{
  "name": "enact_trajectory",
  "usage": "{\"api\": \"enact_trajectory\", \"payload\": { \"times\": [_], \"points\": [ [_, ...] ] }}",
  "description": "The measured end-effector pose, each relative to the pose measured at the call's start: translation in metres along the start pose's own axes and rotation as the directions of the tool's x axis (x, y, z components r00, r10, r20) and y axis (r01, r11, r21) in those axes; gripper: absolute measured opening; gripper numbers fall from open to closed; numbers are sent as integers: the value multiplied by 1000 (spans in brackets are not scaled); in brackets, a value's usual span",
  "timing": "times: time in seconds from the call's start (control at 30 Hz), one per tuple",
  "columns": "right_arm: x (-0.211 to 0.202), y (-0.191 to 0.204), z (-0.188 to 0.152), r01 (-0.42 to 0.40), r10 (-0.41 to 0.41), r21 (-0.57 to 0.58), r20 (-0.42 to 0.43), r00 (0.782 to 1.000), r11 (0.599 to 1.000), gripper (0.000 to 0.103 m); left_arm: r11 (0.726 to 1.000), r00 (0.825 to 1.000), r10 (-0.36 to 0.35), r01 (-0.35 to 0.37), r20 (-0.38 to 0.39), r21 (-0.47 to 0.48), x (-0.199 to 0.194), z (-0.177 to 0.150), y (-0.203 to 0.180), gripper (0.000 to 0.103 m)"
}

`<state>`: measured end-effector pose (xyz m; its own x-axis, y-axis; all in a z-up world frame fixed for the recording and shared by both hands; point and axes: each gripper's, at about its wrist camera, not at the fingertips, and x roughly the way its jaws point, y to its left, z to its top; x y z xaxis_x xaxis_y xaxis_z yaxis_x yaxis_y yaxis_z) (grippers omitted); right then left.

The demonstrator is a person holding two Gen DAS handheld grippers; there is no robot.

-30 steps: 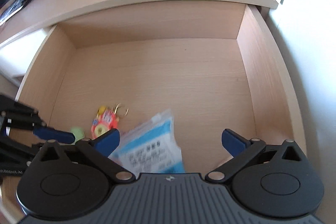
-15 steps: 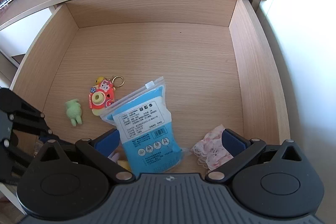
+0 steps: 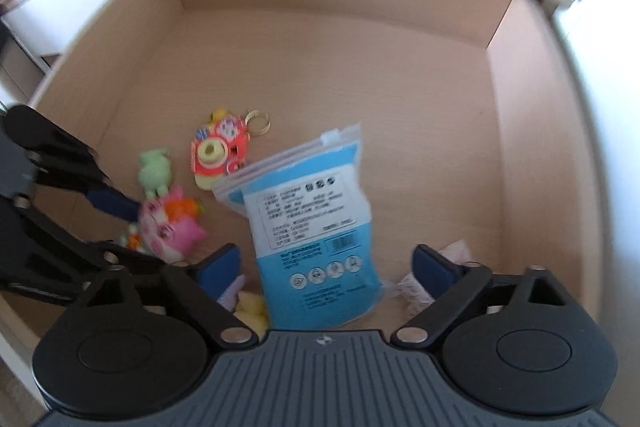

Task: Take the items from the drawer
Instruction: 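Grasp the blue bag with the right tool while the left tool grasps the pink pig figure, then lift both onto the desktop beside the white PC case and open both tools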

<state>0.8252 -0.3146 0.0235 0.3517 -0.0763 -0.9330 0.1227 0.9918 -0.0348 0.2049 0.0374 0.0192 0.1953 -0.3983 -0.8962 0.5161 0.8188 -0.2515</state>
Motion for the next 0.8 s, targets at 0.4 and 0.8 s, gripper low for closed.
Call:
{"api": "enact_trajectory", "payload": {
  "times": [0.4, 0.8],
  "points": [
    [-67, -24, 39, -102, 69, 130, 232, 970, 986, 51, 995, 867, 19, 31, 498, -91, -120, 80, 47, 43],
    [-50, -89, 190, 25, -139, 292, 375, 917, 956, 51, 954, 873, 278, -202, 400, -220, -62, 229, 120, 45]
  ]
}}
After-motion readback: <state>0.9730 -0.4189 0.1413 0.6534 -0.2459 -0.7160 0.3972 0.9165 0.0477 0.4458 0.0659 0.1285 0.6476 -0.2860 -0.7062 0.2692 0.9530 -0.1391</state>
